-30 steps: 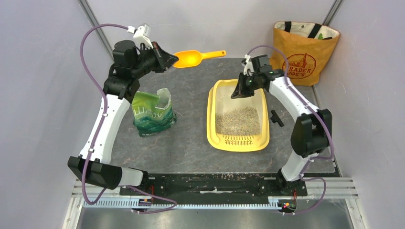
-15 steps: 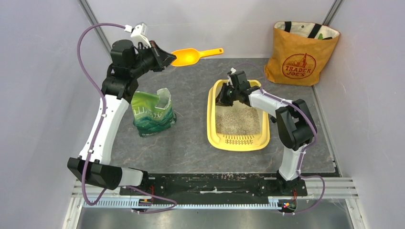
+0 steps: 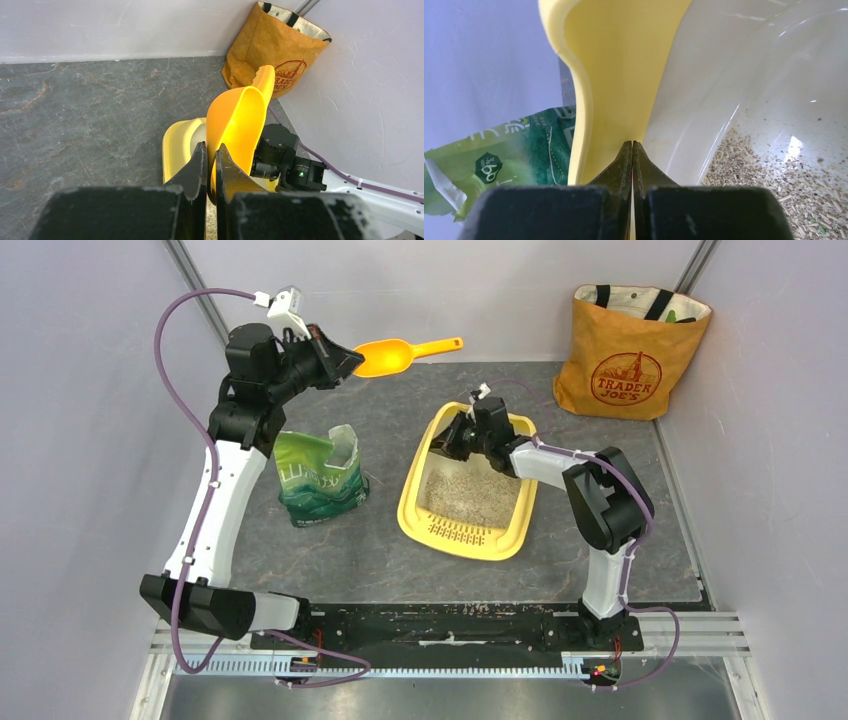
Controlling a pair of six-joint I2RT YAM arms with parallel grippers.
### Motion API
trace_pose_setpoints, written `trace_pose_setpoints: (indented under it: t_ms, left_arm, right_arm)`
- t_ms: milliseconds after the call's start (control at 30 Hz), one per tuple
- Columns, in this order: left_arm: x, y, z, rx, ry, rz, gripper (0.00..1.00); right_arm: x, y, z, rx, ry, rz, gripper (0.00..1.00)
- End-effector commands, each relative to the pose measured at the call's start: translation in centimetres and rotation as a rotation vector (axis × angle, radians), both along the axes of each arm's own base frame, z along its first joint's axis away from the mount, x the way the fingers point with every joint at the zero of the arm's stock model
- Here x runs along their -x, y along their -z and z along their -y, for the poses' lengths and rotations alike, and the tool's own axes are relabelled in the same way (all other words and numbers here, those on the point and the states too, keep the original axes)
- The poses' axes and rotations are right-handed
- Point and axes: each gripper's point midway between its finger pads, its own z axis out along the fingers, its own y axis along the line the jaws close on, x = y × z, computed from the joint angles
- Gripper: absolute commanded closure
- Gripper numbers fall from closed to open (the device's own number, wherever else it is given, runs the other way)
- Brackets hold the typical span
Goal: Fill the litter box with clean litter
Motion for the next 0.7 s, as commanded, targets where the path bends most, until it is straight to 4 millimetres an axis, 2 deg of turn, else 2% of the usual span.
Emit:
trace_pose_setpoints:
  t_ms: [0, 67, 200, 300, 333, 433, 567, 667]
  left_arm:
    - [0.9, -3.0, -0.5, -0.006, 0.005, 0.112, 0.98]
    - [1.0, -2.7, -0.7, -0.012, 0.005, 0.107, 0.98]
    - [1.5, -2.1, -1.0, -0.023, 0.010, 0.103, 0.98]
    - [1.7, -1.5, -1.0, -0.025, 0.019, 0.097, 0.98]
    - [1.7, -1.2, -1.0, -0.024, 0.027, 0.092, 0.98]
    - [2.3, -0.6, -0.4, -0.017, 0.082, 0.095, 0.98]
    - [3.4, -1.0, 0.3, 0.010, 0.188, 0.153, 0.98]
    - [3.6, -0.7, 0.4, 0.015, 0.217, 0.132, 0.98]
  right_arm:
    - [2.4, 2.1, -2.9, -0.051, -0.084, -0.102, 1.00]
    - [2.6, 1.8, -3.6, -0.036, -0.137, -0.055, 1.00]
    - [2.9, 0.9, -3.4, 0.015, -0.218, 0.028, 0.95]
    - [3.5, -1.5, -2.4, 0.050, -0.289, 0.130, 0.88]
    - [3.7, -2.4, -1.9, 0.064, -0.317, 0.162, 0.83]
    - [4.9, -6.1, -0.2, 0.086, -0.375, 0.246, 0.58]
    - [7.0, -11.3, 3.1, 0.053, -0.438, 0.323, 0.31]
    - [7.8, -15.3, 6.7, 0.039, -0.457, 0.381, 0.20]
